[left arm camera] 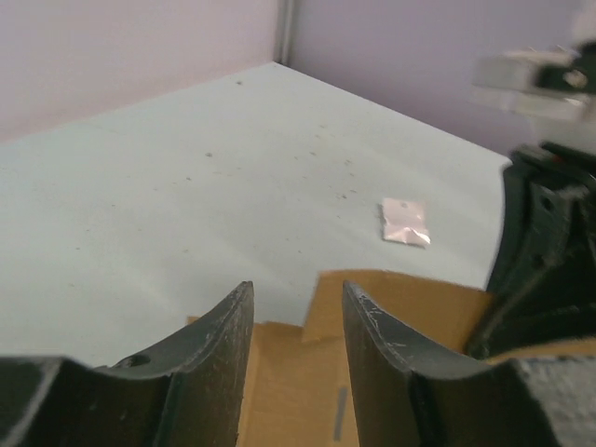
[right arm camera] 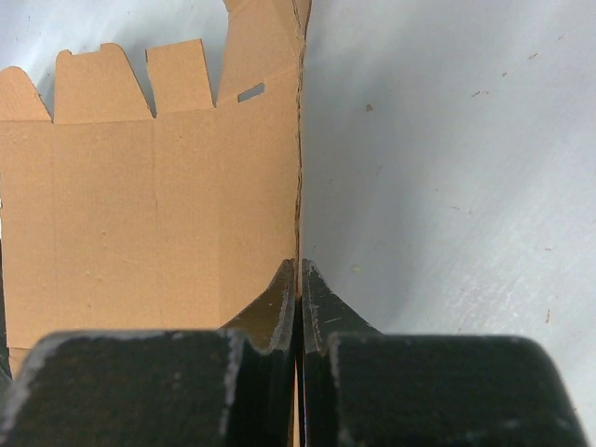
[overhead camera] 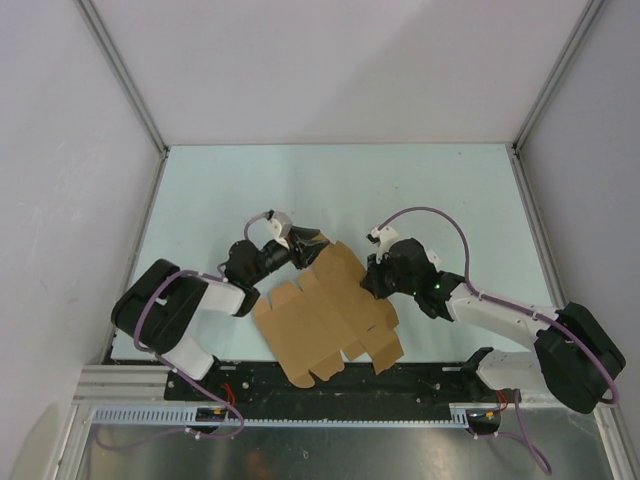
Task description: Fold the paper box
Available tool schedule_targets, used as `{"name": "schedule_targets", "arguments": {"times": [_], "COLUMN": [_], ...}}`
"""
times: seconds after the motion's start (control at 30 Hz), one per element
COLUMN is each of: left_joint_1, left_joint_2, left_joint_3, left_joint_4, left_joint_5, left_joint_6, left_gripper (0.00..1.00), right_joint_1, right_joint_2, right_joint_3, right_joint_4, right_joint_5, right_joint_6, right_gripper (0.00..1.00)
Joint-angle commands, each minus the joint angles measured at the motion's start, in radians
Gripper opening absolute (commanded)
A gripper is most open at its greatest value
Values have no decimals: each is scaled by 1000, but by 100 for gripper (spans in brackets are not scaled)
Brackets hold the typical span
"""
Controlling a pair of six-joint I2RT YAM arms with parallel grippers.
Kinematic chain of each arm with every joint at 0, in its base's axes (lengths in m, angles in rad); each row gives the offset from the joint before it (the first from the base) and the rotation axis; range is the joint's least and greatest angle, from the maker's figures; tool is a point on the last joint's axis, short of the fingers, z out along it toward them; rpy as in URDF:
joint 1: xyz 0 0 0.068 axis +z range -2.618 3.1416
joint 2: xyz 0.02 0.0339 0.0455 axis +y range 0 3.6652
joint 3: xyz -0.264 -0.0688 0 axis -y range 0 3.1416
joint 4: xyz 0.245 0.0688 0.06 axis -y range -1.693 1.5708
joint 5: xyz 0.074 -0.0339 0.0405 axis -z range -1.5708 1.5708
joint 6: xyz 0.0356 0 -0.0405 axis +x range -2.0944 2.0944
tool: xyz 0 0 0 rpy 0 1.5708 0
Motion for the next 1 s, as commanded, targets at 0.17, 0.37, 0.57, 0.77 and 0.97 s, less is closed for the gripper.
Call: {"name": "schedule_targets", "arguments": {"times": [0.17, 0.37, 0.57, 0.77, 0.97], "left_joint_1": [14, 15, 20, 37, 38], "left_joint_2": [84, 107, 83, 102, 158], "left_joint_3": [129, 130, 97, 98, 123], "left_joint_4": [58, 30, 18, 27, 45], "left_joint_5": [-40, 0, 73, 260, 426], "left_joint_6": [-74, -42, -6, 14, 18], "left_gripper": [42, 32, 43, 46, 44], "right_joint_1": [13, 14, 16, 14, 16], "right_joint_2": [-31, -30, -33, -39, -51], "right_joint_3": [1, 2, 2, 1, 2], "right_joint_4": [10, 16, 18, 10, 5], "right_joint_5": [-12, -12, -12, -6, -6], "right_joint_6": [-29, -33, -35, -36, -41], "right_gripper": [0, 0, 0, 0, 0]}}
